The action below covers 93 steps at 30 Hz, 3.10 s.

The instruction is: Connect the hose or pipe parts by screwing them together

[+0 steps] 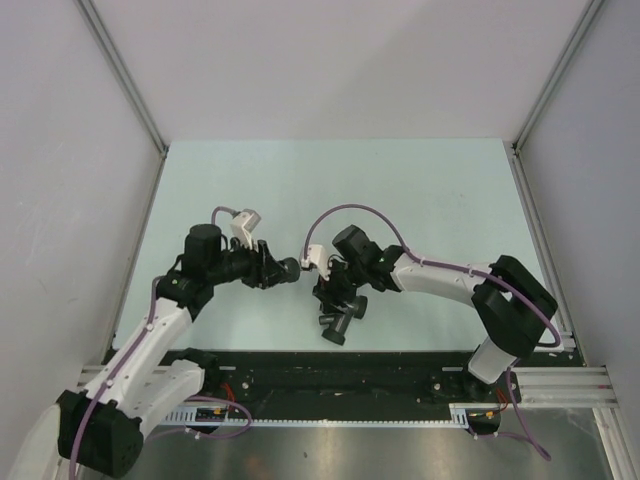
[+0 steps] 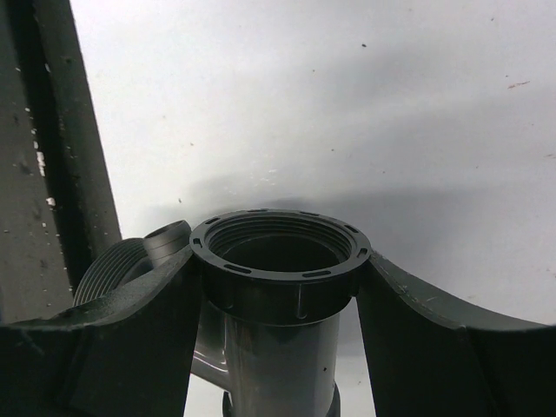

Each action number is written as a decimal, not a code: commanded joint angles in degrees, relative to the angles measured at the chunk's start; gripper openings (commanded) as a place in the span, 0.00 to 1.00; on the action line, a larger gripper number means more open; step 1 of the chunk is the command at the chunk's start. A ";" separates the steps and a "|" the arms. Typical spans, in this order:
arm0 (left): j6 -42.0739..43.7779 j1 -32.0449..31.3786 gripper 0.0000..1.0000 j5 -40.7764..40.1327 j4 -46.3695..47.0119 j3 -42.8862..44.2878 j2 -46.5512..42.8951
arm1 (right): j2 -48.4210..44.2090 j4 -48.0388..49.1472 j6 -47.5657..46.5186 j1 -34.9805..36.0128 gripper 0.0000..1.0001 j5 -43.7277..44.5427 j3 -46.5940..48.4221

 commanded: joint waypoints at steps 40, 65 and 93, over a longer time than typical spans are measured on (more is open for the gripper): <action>-3.52 4.75 0.00 -3.35 -0.57 -1.90 6.29 | -6.37 31.82 12.66 -5.04 0.86 -9.46 -11.87; -3.78 4.66 0.00 -2.29 0.22 -2.26 6.20 | 0.31 46.79 12.93 -4.69 0.87 -8.32 -19.79; -4.05 4.13 0.00 -1.15 0.66 -2.61 6.81 | 6.98 55.66 10.21 -3.90 0.84 -10.96 -21.90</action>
